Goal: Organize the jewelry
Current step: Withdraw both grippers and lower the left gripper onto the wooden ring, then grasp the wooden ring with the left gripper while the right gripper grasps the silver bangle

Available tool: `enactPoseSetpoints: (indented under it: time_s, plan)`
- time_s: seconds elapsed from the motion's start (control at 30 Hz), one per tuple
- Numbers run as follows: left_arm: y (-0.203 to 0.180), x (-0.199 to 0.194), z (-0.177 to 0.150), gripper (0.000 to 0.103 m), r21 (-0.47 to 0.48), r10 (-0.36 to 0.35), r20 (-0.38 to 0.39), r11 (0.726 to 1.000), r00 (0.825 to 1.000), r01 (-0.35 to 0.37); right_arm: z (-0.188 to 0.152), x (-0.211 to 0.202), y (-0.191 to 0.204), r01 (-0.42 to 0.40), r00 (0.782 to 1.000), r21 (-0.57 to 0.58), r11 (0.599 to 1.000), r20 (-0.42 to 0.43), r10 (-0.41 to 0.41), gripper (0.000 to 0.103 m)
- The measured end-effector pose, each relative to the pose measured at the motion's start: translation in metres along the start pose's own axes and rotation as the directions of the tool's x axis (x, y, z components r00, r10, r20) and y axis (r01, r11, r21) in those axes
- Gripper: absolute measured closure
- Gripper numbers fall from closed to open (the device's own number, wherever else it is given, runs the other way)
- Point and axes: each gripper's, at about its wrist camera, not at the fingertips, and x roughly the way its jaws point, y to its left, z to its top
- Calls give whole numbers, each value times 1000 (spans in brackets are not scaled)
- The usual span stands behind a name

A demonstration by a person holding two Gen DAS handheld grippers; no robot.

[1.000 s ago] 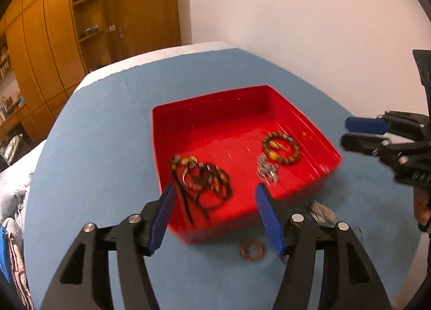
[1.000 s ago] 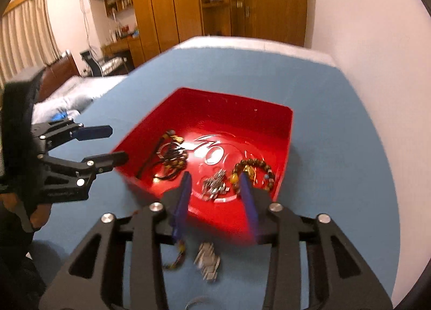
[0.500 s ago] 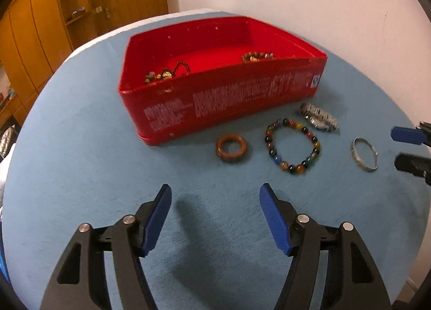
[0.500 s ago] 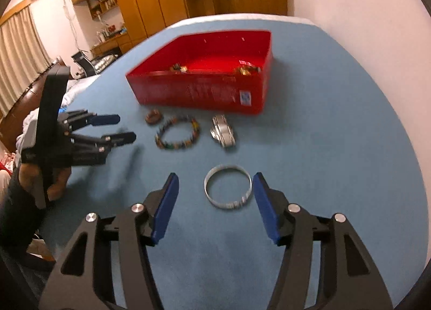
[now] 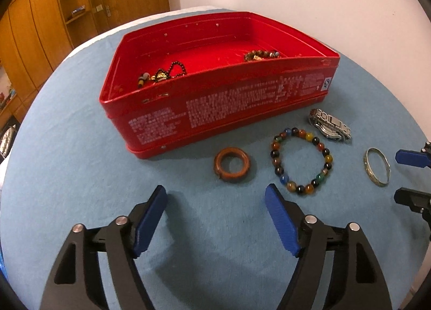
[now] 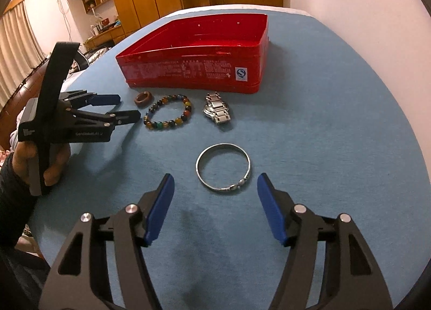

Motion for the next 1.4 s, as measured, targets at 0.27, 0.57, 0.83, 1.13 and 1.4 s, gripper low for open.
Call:
enactPoseSetpoints:
  time_s: [0.27,0.57,0.83,1.13,1.4]
  plan:
    - [-2,9,8,23,3,-10,6,1000,1000,10,0,8,-3,4,1000,-2,1000,-16,-4,38]
    - [-7,12,12,60,14,-25,32,1000,999,25,0,8,-5,-3,1000,0,1000,-13,3,38]
    - [-7,9,11,74,-2,-28,40,1000,999,29,2,8,-6,2,1000,-9,1000,-10,-2,38]
    - [-4,5,8,74,-27,-19,41,999,999,20,6,18,-2,15,1000,-32,999,-22,-16,37]
    - [-2,-2,5,74,-44,-14,52,999,999,16,10,28,5,48,998,-79,996,-26,-50,40]
